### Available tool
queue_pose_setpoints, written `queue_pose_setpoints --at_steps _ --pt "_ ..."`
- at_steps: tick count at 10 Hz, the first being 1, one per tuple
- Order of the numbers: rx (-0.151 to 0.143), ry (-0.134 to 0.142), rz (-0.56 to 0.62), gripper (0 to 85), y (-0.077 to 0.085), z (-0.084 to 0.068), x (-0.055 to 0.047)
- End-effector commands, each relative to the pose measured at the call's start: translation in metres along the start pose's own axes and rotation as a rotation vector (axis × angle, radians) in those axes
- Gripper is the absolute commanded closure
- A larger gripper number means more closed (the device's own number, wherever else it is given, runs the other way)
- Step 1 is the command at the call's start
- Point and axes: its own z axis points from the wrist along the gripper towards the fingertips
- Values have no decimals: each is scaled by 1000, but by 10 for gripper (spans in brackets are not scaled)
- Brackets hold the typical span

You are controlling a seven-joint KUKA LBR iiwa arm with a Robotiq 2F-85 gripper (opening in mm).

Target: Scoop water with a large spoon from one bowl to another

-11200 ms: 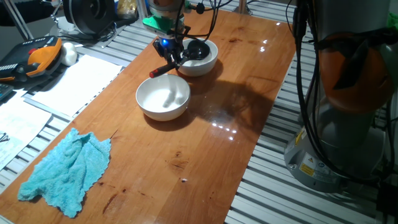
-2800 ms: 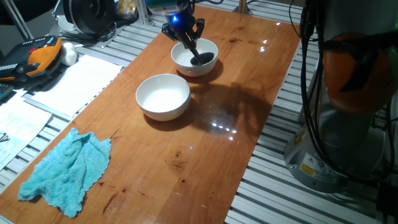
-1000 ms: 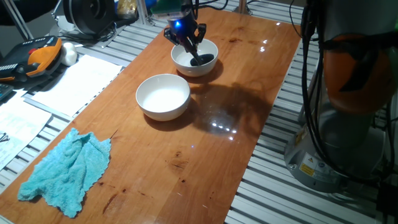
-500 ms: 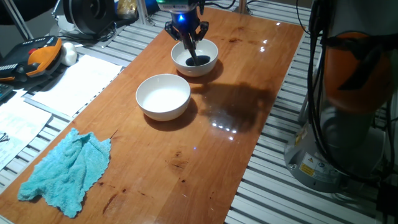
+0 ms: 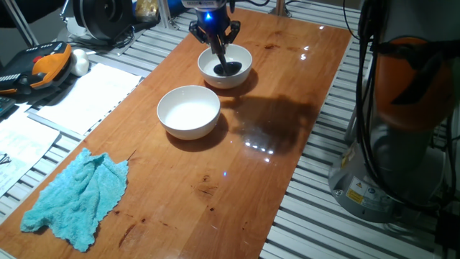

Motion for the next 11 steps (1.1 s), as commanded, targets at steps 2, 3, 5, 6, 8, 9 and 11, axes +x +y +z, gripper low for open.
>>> queue_pose_setpoints --at_steps 2,3,5,6,8,9,11 --pt "-15 -7 13 850 -1 -5 0" --pt "-27 -1 31 850 0 -7 1" --pt "-51 4 46 850 0 -11 2" --pt "-56 -1 47 850 2 -15 2" --pt "-54 -21 47 850 4 -21 3" --pt "-53 -27 46 850 4 -24 2" --pt "-52 -33 50 850 5 -31 3"
